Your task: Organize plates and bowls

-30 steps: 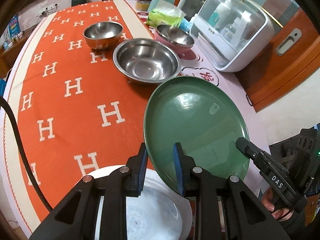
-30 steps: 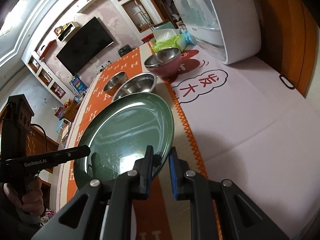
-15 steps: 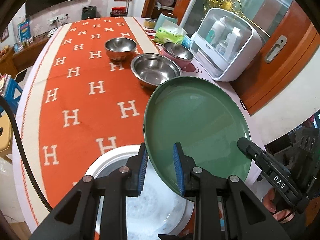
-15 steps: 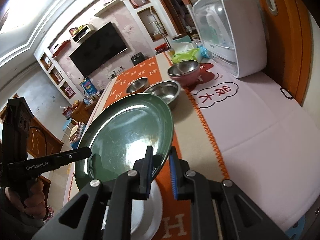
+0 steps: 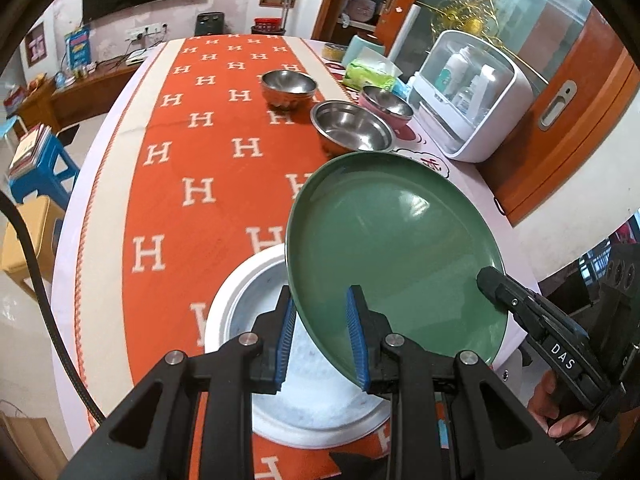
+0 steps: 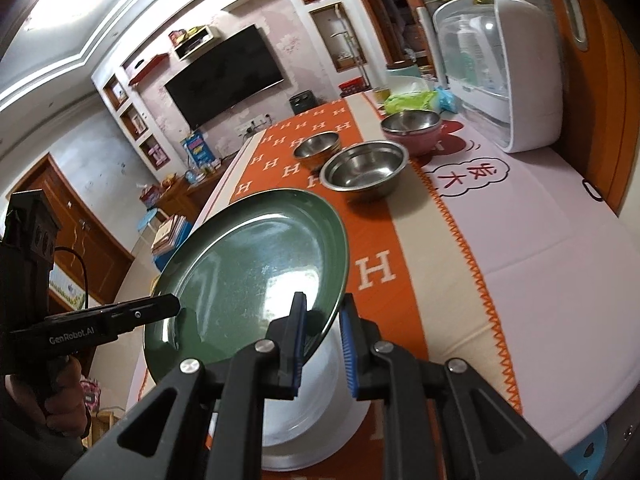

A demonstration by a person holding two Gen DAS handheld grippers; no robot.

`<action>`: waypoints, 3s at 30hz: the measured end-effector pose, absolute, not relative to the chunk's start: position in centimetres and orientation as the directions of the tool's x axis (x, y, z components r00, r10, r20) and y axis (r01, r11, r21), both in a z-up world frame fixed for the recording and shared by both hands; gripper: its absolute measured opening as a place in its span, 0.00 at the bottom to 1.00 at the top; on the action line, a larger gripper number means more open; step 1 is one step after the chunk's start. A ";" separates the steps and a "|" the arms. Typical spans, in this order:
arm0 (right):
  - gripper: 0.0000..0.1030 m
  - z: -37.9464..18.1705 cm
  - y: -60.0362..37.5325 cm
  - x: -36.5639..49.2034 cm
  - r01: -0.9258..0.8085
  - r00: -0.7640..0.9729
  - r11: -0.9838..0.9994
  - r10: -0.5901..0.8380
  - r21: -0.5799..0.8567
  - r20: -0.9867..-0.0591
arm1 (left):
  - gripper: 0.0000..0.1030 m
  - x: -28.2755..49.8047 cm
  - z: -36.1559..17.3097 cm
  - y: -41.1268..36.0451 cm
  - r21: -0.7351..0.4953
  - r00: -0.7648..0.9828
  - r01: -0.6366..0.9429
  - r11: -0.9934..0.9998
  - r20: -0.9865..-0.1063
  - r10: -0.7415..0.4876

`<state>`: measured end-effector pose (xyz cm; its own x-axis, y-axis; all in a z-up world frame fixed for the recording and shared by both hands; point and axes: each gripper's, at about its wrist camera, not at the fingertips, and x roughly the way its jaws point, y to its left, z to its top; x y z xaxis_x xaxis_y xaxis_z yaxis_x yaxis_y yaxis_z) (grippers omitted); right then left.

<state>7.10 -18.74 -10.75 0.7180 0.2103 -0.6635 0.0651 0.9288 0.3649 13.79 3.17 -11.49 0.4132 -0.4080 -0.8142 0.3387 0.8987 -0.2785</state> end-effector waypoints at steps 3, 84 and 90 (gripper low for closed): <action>0.17 -10.9 -18.0 7.1 0.050 0.700 0.932 0.223 0.359 -0.678 | 0.23 13.4 -12.1 3.9 -0.285 0.408 0.323 0.902 -0.818 -0.405; 0.61 -11.7 -12.7 6.5 -0.087 0.614 0.987 0.161 0.136 -0.773 | 0.52 9.9 -11.3 3.6 -0.147 0.522 0.308 0.940 -0.800 -0.296; 0.61 -9.9 -14.7 6.5 -0.074 0.683 0.992 0.123 0.099 -0.720 | 0.65 10.2 -9.6 1.4 -0.178 0.519 0.325 0.929 -0.787 -0.333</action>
